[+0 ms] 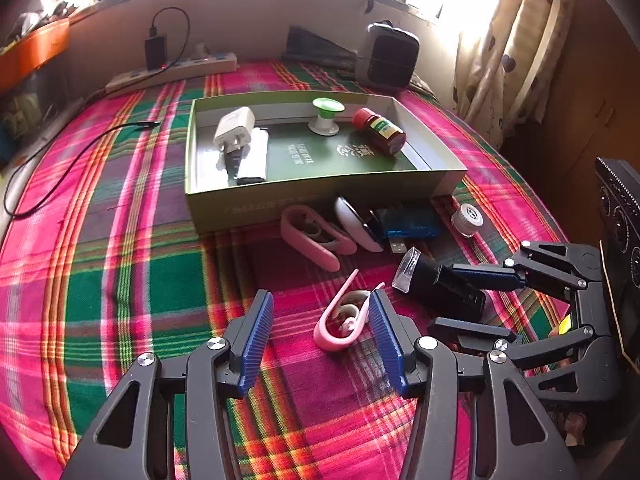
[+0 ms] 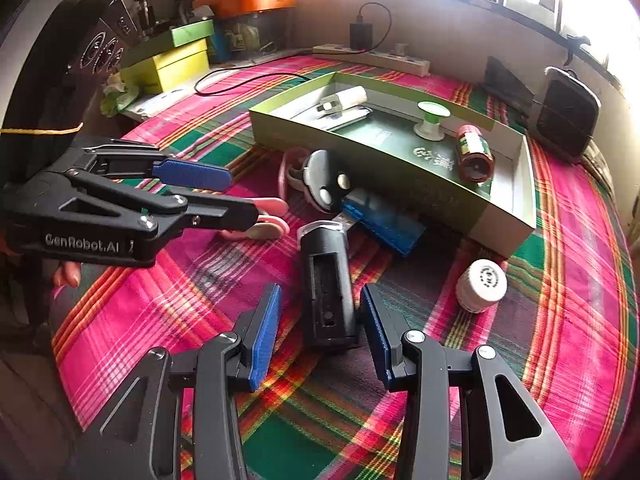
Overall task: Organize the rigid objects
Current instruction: 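Grasp the black rectangular device with the right tool while the left tool grasps the pink-white clip, then lift and carry the black device in the right tool while the left tool carries the clip toward the box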
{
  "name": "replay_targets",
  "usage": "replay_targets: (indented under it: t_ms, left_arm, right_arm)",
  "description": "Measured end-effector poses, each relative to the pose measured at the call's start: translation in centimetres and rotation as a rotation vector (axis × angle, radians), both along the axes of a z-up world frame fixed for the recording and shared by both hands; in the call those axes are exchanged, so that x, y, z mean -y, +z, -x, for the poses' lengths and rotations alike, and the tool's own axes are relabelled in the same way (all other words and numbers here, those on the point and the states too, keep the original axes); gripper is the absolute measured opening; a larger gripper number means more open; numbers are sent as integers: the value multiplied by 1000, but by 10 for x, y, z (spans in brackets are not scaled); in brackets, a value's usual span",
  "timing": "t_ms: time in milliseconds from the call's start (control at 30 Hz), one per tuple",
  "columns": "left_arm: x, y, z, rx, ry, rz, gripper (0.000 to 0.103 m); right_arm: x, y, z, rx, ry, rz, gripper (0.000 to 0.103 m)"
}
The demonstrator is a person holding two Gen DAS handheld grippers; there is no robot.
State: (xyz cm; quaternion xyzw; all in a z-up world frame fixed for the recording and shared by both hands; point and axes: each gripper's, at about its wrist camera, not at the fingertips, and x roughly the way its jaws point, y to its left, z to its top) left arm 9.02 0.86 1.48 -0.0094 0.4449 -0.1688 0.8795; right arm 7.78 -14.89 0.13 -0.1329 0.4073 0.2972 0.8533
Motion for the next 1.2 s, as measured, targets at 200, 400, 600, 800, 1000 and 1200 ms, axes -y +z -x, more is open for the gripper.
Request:
replay_targets:
  t_ms: [200, 400, 600, 800, 1000, 1200]
  left_arm:
    - [9, -2, -3, -2, -19, -24, 50]
    - [15, -4, -3, -2, -24, -48, 50]
    - [21, -5, -3, 16, -16, -100, 50]
    - [18, -5, -5, 16, 3, -84, 49]
    - [14, -6, -3, 22, 37, -91, 36]
    - [11, -5, 1, 28, 67, -99, 26]
  right_arm:
    - [9, 1, -8, -21, -60, -42, 42]
    - [10, 1, -8, -16, -68, -38, 42]
    - [16, 1, -9, -15, -104, -45, 32]
    - [19, 2, -9, -18, -107, -57, 32]
    - [19, 3, -8, -7, -107, -56, 32]
    - [18, 4, -2, 10, -107, -54, 31]
